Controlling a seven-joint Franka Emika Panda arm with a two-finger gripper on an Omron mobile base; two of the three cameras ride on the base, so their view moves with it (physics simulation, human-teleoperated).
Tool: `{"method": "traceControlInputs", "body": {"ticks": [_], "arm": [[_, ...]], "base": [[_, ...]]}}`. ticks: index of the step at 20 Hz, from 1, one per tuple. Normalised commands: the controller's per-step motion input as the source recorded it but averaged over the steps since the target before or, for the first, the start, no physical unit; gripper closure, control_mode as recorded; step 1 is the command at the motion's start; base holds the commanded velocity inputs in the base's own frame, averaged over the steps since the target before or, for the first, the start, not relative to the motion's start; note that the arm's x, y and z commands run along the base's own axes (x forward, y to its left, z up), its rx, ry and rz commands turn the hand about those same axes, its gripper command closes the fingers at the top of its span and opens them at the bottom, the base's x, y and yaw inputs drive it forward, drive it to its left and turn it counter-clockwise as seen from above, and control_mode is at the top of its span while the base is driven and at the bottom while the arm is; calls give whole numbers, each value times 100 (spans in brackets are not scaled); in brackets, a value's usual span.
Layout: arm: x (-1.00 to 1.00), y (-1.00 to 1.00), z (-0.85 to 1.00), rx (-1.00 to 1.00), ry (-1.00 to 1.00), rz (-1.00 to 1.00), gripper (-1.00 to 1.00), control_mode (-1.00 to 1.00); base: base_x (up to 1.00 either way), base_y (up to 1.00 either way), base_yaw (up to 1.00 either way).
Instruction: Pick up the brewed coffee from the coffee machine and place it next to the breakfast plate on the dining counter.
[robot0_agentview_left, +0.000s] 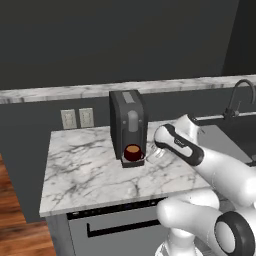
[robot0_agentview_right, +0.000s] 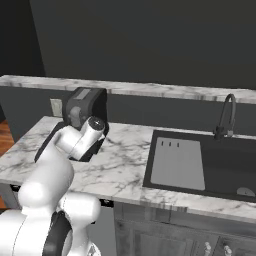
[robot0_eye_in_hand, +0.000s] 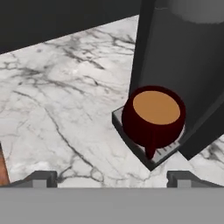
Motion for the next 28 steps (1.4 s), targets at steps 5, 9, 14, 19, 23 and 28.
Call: {"method": "traceControlInputs", "body": {"ticks": [5, 9, 14, 19, 23, 28], "arm": [[0, 0, -17, 11, -16, 3, -100, -100], [1, 0, -22, 12, -14, 0, -100, -100], [11, 0, -12, 16, -8, 0, -100, -100], [18, 0, -2, 14, 0, 0, -100, -100], [21, 5, -8, 8, 0, 0, -100, -100], [26, 12, -11, 1, 0, 0, -100, -100]], "base": [[0, 0, 0], [0, 0, 0], [0, 0, 0], [0, 0, 0], [0, 0, 0], [0, 0, 0]]}}
